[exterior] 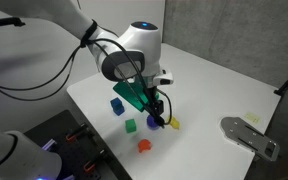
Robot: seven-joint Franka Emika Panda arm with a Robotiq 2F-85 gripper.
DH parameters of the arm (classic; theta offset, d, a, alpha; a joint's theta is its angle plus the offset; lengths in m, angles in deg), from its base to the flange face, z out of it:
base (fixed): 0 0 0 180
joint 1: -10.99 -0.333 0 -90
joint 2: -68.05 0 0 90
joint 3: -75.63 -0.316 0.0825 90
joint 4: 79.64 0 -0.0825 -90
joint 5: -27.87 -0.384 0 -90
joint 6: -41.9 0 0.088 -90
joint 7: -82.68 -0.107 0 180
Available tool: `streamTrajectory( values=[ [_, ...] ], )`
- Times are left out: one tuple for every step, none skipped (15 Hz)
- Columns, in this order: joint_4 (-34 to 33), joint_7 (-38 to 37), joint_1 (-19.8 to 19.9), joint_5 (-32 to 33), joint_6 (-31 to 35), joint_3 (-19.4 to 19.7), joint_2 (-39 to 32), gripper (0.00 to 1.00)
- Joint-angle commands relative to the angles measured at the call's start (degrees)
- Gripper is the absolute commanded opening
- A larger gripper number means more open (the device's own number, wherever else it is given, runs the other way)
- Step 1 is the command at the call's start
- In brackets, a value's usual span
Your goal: Put the orange thing into the bowl
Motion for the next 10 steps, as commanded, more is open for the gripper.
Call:
streamTrajectory(
  values=[
    [0.0,-0.5,1.0,0.0,0.1,-0.7,-0.6,1.0],
    [0.0,-0.6,1.1,0.0,0.1,-0.7,-1.0,1.0],
    [0.0,-0.6,1.1,0.0,0.1,-0.7,-1.1,1.0],
    [0.0,-0.6,1.1,0.0,0.1,-0.7,-1.1,1.0],
    [0.0,-0.6,1.1,0.0,0.1,-0.8,-1.1,1.0],
    [0.0,-0.6,1.1,0.0,0.1,-0.8,-1.1,1.0],
    [1.0,-1.2,1.4,1.6,2.3,-0.6,-1.2,1.0],
    [1.5,-0.2,1.5,1.3,2.7,-0.5,-1.5,1.0],
    [2.0,-0.8,1.7,1.9,4.4,-0.3,-2.2,1.0],
    [2.5,-0.9,1.8,2.0,5.8,-0.2,-2.8,1.0]
  ],
)
